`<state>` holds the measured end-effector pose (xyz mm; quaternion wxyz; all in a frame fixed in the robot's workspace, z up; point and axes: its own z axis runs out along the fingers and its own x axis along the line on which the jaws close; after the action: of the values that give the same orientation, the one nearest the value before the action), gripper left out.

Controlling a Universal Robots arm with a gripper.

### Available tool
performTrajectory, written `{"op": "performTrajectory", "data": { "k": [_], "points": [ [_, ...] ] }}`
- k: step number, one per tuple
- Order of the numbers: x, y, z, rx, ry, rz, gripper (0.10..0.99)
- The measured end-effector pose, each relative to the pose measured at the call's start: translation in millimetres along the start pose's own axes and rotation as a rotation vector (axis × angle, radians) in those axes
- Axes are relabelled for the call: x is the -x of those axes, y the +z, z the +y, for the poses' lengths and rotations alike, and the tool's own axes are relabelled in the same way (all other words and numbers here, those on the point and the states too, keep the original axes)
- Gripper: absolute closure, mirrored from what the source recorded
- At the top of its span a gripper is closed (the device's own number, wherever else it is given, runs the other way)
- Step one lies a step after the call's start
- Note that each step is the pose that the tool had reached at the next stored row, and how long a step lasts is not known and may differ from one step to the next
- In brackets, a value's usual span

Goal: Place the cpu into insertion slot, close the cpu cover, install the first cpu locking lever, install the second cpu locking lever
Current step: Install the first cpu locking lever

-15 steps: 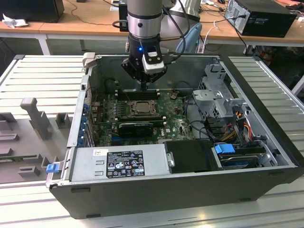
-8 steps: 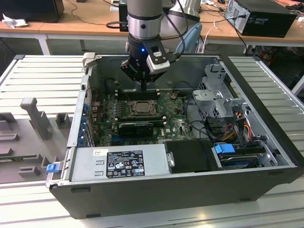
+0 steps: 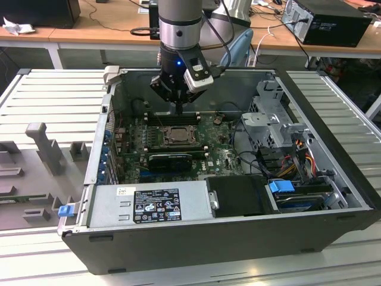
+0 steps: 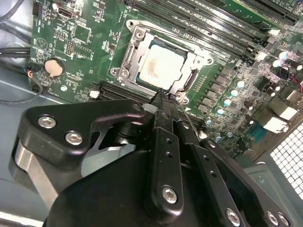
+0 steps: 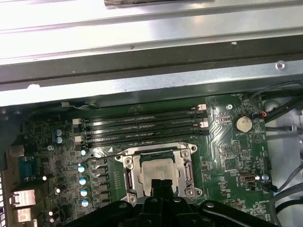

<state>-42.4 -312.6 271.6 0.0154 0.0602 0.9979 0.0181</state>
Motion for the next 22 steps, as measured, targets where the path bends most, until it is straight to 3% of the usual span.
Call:
{"op": "performTrajectory", "data": {
  "k": [7,11,15,22],
  "points": [
    [-11.1,-0.4,-1.4,0.000,-0.007,0.0004,0.980],
    [-35.1,-0.9,-4.3,0.000,-0.009,0.0004,0.980],
    [-52.4,-0.3,-6.4,0.000,-0.010,0.0005,0.980],
    [-74.8,6.2,-6.8,0.000,-0.012,0.0006,0.980]
  ]
}}
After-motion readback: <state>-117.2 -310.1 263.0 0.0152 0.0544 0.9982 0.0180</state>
